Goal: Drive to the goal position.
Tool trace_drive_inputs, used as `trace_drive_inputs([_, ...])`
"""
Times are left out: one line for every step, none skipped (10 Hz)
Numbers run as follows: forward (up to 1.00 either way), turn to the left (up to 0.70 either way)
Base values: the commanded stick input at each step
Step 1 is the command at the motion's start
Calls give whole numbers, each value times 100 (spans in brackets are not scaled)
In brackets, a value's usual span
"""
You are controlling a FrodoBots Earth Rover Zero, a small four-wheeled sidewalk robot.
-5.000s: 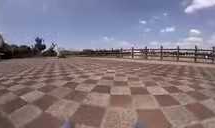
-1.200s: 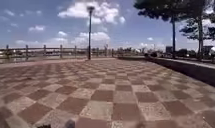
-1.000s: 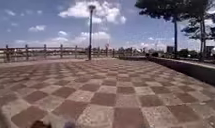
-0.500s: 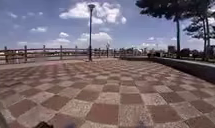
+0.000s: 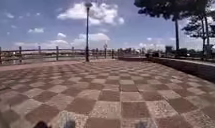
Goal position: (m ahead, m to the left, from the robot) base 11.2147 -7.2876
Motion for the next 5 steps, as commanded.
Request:
trace_drive_inputs([70, -18])
trace_drive_inputs([70, -27])
trace_drive_inputs([70, -15])
trace_drive_inputs([70, 0])
trace_drive_inputs([70, 0])
